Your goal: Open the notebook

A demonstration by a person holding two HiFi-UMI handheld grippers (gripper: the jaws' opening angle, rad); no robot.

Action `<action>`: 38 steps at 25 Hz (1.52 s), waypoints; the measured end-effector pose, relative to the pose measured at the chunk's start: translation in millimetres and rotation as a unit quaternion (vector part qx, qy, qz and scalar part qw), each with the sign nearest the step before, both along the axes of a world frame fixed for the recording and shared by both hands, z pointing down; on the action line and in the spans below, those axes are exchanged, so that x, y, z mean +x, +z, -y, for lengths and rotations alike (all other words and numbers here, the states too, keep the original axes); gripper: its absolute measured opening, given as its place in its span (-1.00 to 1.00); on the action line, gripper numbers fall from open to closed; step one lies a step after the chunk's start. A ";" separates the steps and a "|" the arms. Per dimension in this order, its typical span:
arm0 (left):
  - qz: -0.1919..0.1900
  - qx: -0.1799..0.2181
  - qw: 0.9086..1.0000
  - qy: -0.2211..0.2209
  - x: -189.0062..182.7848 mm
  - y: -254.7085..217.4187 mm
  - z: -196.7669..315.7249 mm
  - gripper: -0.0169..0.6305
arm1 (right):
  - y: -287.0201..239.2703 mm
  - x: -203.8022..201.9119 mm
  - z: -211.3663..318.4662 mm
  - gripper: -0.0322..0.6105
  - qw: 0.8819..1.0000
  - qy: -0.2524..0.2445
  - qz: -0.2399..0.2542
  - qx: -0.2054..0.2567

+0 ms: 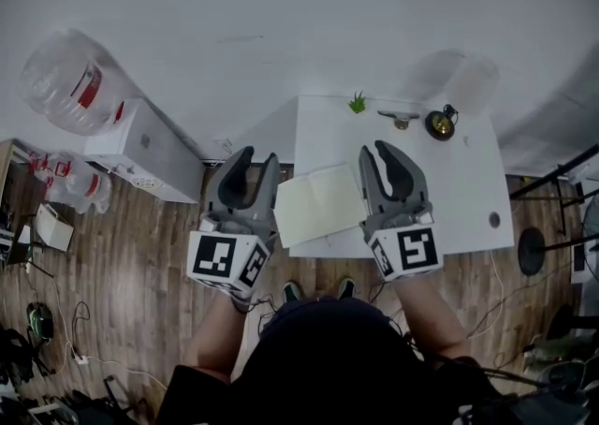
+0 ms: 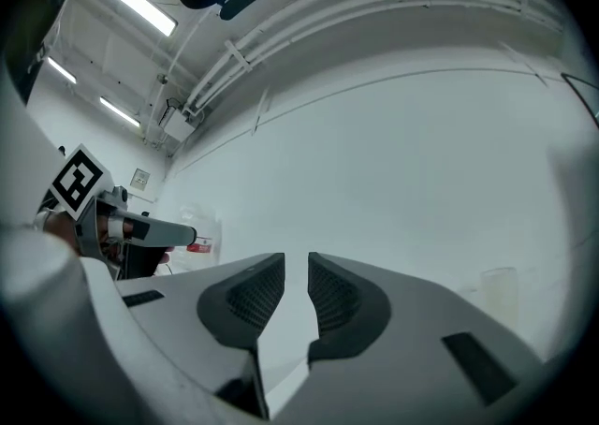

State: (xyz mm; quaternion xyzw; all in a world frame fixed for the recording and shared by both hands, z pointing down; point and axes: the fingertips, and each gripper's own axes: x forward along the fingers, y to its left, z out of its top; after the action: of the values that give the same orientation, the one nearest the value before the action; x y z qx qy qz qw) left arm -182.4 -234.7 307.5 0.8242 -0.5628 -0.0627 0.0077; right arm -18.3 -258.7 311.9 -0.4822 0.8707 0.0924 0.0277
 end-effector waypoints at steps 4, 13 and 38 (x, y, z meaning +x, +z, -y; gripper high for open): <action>0.004 0.005 1.000 0.000 1.5 -2.7 -2.4 -0.51 | -2.8 2.2 -1.4 -0.66 1.000 0.003 0.000 0.004; 0.007 0.007 1.000 0.002 9.8 -4.2 -2.7 -0.53 | 0.5 7.9 -1.2 -0.69 1.000 -0.001 0.006 -0.002; 0.011 0.002 1.000 -0.002 22.6 -2.8 -3.4 -0.55 | 0.6 20.6 -0.9 -0.76 1.000 -0.010 0.011 -0.007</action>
State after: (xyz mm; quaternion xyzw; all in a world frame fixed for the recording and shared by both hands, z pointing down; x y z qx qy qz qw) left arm -159.8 -231.3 304.8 0.8238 -0.5642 -0.0550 -0.0002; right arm 2.3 -257.9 312.5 -0.4745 0.8759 0.0803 0.0346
